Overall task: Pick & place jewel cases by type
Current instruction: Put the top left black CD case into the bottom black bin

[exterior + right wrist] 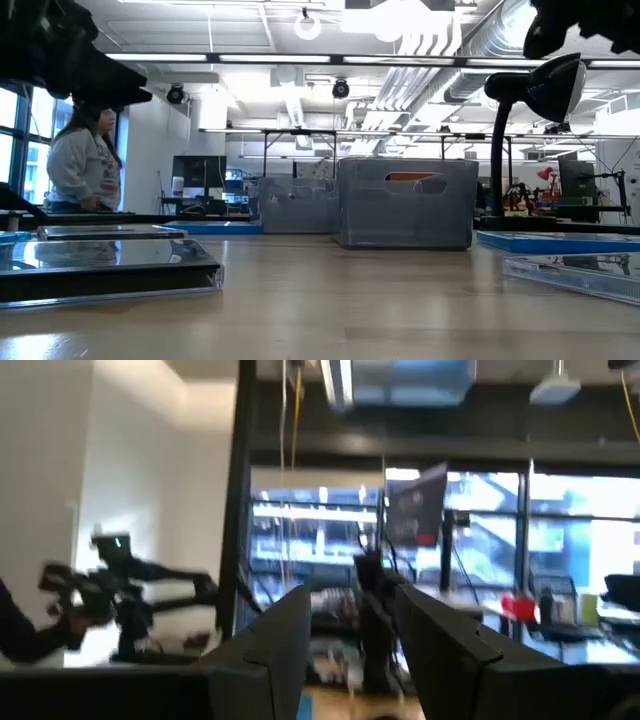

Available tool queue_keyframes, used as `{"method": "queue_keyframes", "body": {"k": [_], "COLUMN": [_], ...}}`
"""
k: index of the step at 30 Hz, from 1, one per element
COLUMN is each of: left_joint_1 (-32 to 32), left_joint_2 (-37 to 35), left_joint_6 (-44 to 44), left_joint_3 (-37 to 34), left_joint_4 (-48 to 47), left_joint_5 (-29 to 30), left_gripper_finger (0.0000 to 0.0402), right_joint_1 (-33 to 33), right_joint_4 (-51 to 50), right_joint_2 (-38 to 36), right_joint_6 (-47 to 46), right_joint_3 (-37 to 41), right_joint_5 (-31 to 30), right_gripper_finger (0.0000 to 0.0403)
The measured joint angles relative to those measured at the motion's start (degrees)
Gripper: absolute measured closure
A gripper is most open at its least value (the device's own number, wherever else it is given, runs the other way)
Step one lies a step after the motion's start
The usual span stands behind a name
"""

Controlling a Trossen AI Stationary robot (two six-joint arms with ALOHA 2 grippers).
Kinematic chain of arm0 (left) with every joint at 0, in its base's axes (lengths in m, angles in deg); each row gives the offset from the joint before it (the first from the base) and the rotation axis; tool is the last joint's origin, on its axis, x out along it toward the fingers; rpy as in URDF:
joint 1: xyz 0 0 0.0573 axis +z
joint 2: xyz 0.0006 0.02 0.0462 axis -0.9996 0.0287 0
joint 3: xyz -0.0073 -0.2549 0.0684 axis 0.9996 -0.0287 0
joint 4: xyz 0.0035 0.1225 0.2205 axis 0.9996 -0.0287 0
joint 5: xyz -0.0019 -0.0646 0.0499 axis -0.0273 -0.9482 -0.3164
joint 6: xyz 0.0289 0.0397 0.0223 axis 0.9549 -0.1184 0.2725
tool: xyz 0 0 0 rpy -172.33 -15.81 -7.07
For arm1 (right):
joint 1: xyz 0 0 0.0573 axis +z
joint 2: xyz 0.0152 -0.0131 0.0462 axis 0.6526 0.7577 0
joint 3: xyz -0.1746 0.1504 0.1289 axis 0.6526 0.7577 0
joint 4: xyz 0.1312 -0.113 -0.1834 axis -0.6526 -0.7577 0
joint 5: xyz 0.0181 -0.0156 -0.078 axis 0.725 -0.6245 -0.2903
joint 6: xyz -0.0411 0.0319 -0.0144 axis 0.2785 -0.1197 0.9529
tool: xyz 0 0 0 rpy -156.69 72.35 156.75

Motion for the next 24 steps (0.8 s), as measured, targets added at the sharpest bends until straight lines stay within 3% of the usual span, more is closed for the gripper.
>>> {"method": "queue_keyframes", "body": {"k": [6,14,20,24], "left_joint_1": [0.00,0.00,0.00,0.00], "left_joint_2": [3.60,11.74,17.13,18.69], "left_joint_6": [-4.84,-22.70,-25.69,-24.95], "left_joint_3": [8.16,11.14,11.12,11.12], "left_joint_4": [-11.41,-24.48,-26.21,-26.25], "left_joint_5": [-1.58,-3.19,-3.20,-2.93], "left_gripper_finger": [0.0296,0.0366,0.0386,0.0386], "right_joint_1": [0.00,-0.07,-0.04,-0.04], "right_joint_4": [1.96,1.36,1.41,1.51], "right_joint_2": [0.00,0.21,0.39,0.39], "right_joint_6": [0.55,1.72,10.43,10.89], "right_joint_3": [0.00,0.00,-0.02,-0.02], "right_joint_5": [-1.16,-23.53,-23.10,-23.07], "right_gripper_finger": [0.0258,0.0258,0.0258,0.0258]}}
